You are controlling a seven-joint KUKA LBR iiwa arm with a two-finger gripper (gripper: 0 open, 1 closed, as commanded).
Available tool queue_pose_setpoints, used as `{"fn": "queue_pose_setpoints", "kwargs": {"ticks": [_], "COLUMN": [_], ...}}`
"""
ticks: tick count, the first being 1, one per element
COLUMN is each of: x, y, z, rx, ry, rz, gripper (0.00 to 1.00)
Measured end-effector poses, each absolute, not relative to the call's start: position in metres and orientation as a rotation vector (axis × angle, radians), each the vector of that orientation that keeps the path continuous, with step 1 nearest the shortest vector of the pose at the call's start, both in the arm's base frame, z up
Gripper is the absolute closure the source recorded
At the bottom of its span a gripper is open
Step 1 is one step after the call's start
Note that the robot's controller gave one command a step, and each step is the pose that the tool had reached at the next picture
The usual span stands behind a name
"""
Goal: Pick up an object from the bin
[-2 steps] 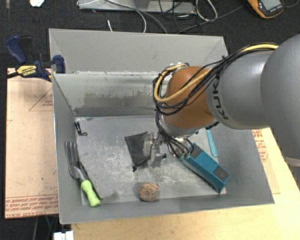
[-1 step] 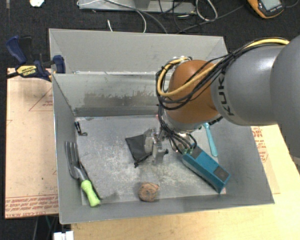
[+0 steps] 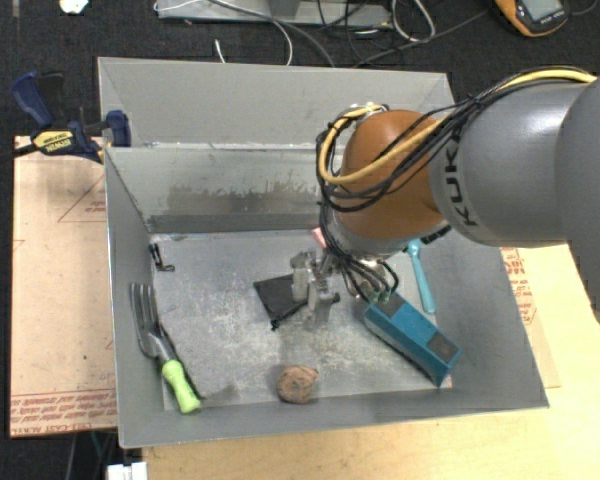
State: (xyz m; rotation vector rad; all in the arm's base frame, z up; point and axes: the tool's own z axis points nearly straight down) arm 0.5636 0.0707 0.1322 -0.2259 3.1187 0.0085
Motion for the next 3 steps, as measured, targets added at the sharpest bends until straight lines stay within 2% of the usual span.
{"fn": "queue_pose_setpoints", "kwargs": {"ticks": [1,2,3], "x": [0.563,0.563,0.564], "y": [0.071,0.071,0.072], "z": [0.155,0.199,0.225], "rx": [-0.226,-0.226,-0.225], "ry": [3.12,3.121,3.119], "rz": [0.009,0.009,0.01], "gripper": [1.0,1.0,1.0]}}
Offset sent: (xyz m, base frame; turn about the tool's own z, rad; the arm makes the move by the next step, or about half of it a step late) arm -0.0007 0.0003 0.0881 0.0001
